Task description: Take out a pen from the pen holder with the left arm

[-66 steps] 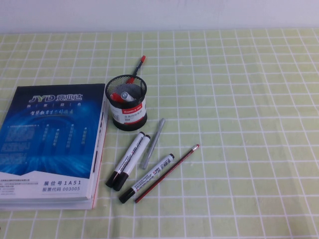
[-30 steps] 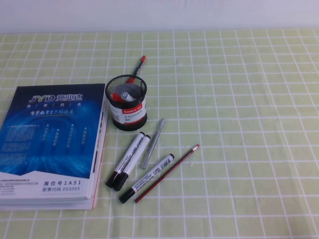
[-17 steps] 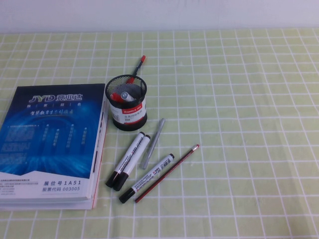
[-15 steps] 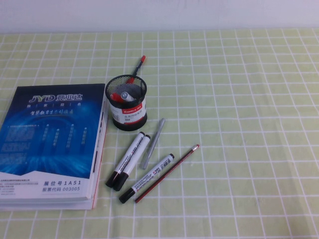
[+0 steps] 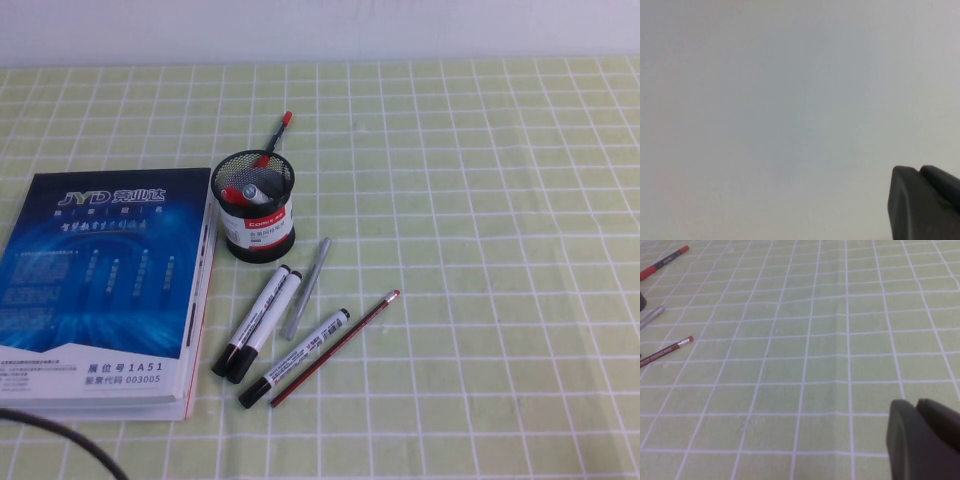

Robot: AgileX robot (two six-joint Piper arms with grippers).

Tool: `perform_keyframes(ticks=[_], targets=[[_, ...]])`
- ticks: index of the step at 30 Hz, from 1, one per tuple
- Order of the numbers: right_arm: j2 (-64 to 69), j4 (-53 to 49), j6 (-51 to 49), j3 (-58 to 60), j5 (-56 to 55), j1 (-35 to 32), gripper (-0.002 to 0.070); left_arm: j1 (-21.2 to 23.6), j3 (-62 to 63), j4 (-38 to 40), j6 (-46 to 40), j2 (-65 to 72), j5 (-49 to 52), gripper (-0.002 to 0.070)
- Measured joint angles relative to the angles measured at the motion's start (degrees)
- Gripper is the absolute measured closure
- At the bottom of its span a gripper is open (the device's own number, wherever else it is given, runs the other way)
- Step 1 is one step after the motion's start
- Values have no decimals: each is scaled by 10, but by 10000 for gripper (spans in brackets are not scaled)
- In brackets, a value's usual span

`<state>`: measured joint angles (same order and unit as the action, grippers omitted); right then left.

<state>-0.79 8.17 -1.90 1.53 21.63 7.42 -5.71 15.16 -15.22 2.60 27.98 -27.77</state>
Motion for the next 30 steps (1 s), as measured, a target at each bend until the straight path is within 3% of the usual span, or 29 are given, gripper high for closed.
perform_keyframes(ticks=[10,15,20,24,30], targets=[[0,0,0,0,0,0,692,0,0,-74,71,215,-155,679],[0,0,0,0,0,0,691,0,0,-87,213,267,-264,679],[0,0,0,0,0,0,691,0,1,-90,300,288,-289,679],[0,0,0,0,0,0,691,0,1,-77,300,293,-296,679],[0,0,0,0,0,0,691,0,12,-90,206,331,-273,679]])
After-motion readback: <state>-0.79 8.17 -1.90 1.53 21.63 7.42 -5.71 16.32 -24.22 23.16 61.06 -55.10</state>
